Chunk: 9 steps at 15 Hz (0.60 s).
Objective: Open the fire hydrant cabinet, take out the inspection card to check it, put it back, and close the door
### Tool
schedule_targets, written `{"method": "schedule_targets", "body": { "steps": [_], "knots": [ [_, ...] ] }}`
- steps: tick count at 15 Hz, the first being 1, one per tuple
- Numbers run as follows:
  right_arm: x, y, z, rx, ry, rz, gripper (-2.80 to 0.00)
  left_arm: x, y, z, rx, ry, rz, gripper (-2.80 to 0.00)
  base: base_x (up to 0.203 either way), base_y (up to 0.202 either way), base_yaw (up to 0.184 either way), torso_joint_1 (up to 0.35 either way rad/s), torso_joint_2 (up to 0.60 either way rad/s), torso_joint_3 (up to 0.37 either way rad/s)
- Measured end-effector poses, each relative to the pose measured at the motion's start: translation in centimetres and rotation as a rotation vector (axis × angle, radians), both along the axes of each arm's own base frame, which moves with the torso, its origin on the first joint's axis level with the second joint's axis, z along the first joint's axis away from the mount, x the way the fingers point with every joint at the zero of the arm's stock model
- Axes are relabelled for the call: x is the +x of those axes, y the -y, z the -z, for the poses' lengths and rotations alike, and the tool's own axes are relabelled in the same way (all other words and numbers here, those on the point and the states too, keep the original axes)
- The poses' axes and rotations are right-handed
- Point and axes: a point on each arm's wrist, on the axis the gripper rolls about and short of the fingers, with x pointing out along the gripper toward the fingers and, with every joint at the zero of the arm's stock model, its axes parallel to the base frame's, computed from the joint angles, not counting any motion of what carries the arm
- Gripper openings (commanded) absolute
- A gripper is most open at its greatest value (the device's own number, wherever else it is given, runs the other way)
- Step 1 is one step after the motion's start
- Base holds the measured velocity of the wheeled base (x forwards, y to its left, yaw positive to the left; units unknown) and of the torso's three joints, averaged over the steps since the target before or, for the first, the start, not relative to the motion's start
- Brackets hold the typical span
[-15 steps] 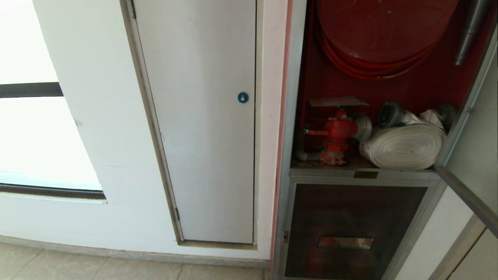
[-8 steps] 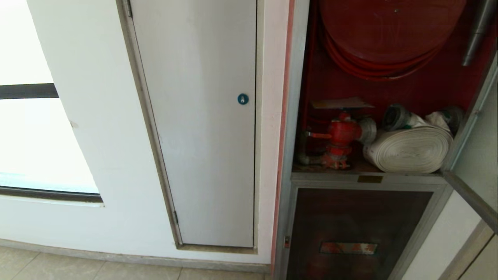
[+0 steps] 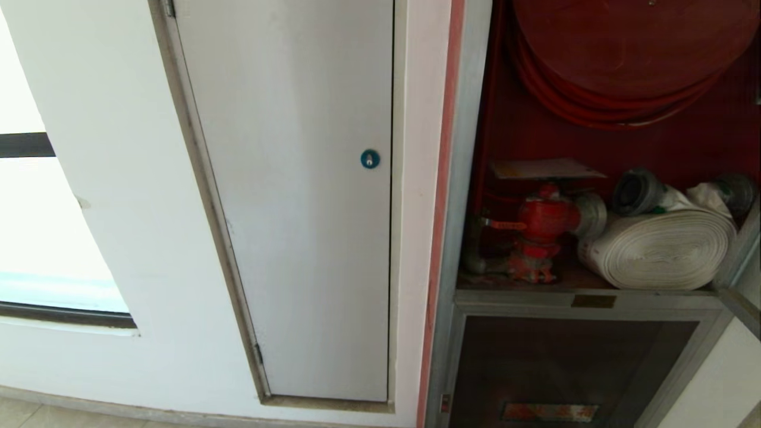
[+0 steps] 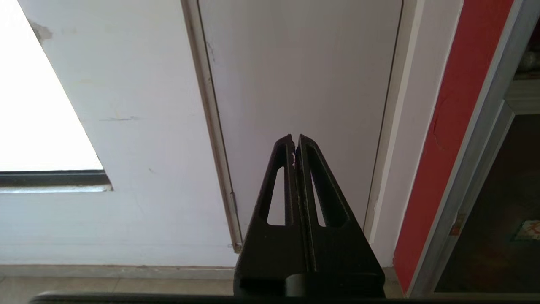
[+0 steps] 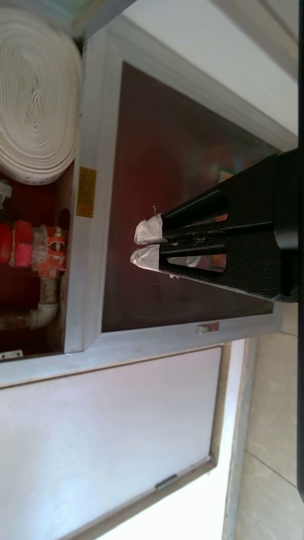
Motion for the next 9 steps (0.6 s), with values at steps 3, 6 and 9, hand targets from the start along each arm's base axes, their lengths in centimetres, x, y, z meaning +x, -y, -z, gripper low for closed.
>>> {"method": "schedule_targets", "body": {
  "steps": [3,6,9],
  "knots": [
    [0.0,0.0,0.0,0.0,0.0,0.0,-2.8,0.0,0.0,0.0,0.0,0.0,0.0,-2.8,0.196,0.0,-0.002,0.005,0.0,0.002],
    [0.0,0.0,0.0,0.0,0.0,0.0,-2.8,0.0,0.0,0.0,0.0,0.0,0.0,-2.8,0.197,0.0,0.0,0.001,0.0,0.0],
    [0.0,0.0,0.0,0.0,0.0,0.0,-2.8,0.0,0.0,0.0,0.0,0.0,0.0,-2.8,0.195,0.0,-0.001,0.002,0.0,0.0]
  ]
}}
